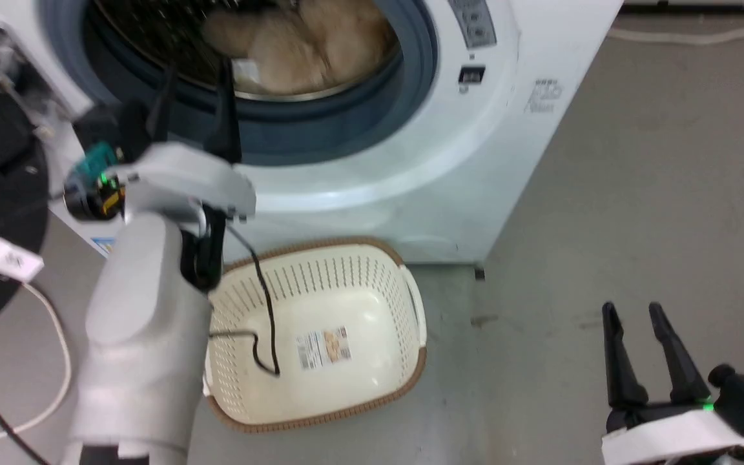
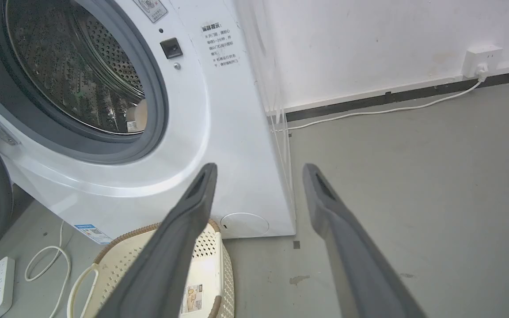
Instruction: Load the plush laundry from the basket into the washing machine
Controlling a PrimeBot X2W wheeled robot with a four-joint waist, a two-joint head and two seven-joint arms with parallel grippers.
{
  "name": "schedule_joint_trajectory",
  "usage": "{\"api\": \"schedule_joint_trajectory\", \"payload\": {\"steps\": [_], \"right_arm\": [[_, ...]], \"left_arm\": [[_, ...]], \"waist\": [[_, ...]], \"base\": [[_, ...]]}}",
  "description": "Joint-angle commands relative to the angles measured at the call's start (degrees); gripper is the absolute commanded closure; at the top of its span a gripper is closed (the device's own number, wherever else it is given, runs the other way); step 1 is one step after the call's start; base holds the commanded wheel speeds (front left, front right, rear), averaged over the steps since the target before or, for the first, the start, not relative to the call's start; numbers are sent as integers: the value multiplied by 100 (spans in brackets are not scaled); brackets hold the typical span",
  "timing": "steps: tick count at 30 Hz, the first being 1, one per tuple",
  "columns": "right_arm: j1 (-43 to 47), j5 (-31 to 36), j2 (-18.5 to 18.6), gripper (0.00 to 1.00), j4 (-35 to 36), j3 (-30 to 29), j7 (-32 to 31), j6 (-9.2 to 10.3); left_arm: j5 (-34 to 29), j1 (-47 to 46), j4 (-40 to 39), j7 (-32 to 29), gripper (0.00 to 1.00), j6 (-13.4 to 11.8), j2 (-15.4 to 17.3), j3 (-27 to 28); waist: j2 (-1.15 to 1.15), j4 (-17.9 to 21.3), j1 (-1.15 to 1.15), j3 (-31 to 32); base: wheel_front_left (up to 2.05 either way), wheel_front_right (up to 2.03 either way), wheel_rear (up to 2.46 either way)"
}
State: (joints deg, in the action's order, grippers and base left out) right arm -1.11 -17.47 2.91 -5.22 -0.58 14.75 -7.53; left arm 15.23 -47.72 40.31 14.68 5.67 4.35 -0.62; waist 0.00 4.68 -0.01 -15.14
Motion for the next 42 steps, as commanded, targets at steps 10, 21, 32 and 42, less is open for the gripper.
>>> {"api": "schedule_joint_trajectory", "payload": {"steps": [10,21,32,42], "right_arm": [[490,196,-3,0,-141,139,25,4],[800,253,-3,0,-149,195,5,4],[874,269,-3,0,-132,224,8,4],[938,379,-3,0,-107,235,17,4]], "left_arm": [[-175,1170,-732,31,0,-64,-72,-152],[-177,2332,-1329,31,0,-252,-67,-114],[-141,3491,-1870,-92,0,-376,18,-110],[-192,4307,-2322,-186,0,-542,31,-217]], "waist": [[0,-324,1,1086],[0,-496,1,1597],[0,-489,1,1747],[0,-463,1,1724]], "base": [[0,0,0],[0,0,0],[0,0,0],[0,0,0]]}}
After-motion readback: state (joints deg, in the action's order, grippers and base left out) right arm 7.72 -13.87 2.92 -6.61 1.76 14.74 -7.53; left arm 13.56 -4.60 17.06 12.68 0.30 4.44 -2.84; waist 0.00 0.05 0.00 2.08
